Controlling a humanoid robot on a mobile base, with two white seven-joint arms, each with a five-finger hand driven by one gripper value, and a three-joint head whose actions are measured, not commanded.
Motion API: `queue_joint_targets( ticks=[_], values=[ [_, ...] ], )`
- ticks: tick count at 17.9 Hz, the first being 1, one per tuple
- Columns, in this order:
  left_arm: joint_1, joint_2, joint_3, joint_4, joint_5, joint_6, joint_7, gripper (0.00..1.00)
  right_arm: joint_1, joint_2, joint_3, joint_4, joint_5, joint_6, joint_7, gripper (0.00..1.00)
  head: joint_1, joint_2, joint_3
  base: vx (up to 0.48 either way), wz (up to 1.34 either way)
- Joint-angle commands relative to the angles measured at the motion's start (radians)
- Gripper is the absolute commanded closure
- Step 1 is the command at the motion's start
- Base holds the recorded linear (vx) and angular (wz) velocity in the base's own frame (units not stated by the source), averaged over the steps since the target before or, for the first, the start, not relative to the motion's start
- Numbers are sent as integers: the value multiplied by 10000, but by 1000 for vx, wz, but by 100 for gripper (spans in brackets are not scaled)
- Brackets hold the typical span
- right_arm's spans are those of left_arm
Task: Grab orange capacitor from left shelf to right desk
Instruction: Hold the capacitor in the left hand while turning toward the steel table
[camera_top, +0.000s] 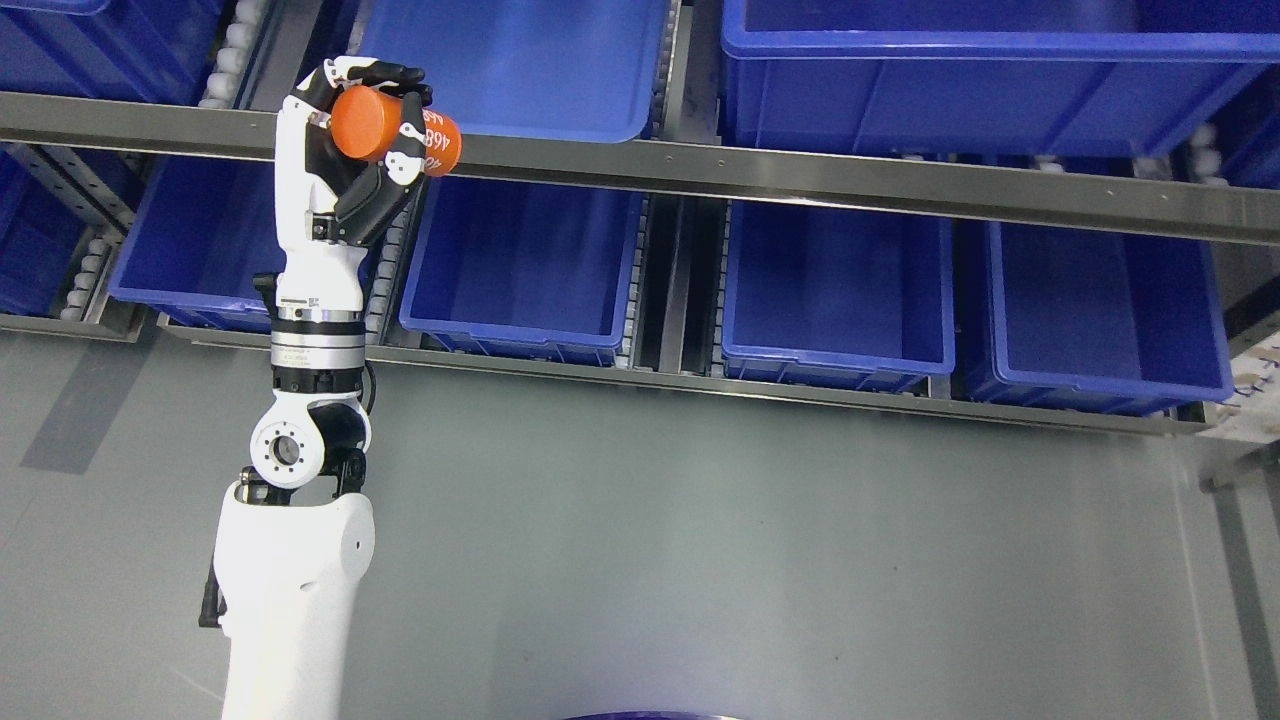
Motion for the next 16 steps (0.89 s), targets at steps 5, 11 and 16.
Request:
queue_joint_targets(
  ticks=[5,11,16],
  values=[
    [333,175,-525,-149,16,-105,-34,98,184,-174,-123,-175,31,8,-3,0,0,0,0,-135,-493],
    [364,175,-556,-149,16,-105,-34,98,184,-174,-123,-175,31,23,-3,0,0,0,0,-98,-647],
    [395,175,-541,-149,0,-136,-34,98,184,-174,-123,-175,31,8,-3,0,0,0,0,-36,-461]
  ],
)
